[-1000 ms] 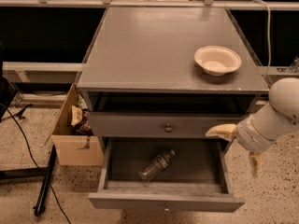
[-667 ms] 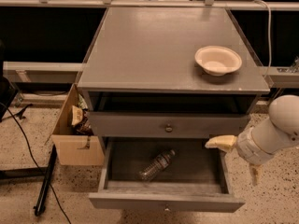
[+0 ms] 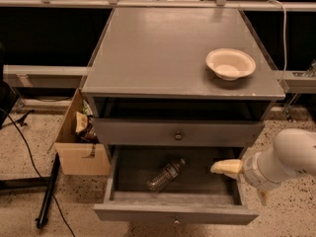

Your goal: Pick water bottle from middle drawer and place on counter

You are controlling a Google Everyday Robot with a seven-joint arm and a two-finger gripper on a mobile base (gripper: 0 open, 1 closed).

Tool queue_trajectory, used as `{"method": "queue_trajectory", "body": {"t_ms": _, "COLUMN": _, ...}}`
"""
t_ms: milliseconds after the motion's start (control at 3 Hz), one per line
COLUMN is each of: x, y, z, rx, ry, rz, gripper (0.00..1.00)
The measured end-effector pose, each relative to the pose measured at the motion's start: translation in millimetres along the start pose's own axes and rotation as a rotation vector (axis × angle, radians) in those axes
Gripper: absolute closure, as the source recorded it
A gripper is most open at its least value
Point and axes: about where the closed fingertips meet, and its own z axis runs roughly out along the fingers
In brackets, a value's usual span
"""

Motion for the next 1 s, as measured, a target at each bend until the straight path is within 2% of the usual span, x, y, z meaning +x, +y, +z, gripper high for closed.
{"method": "queue_trajectory", "body": {"t_ms": 333, "x": 1.3, "y": 0.9, "z": -0.5, "rx": 0.018, "ry": 0.016, "rz": 0.000, "gripper": 0.00}}
{"method": "queue_trajectory", "body": {"t_ms": 667, "x": -1.3, "y": -8.1, "z": 5.2, "rx": 0.038, "ry": 0.088, "rz": -0.046, "gripper": 0.00}}
{"method": "queue_trajectory", "body": {"t_ms": 1000, "x": -1.9, "y": -35.0, "z": 18.5, "rx": 0.090, "ry": 0.189, "rz": -0.091, "gripper": 0.00}}
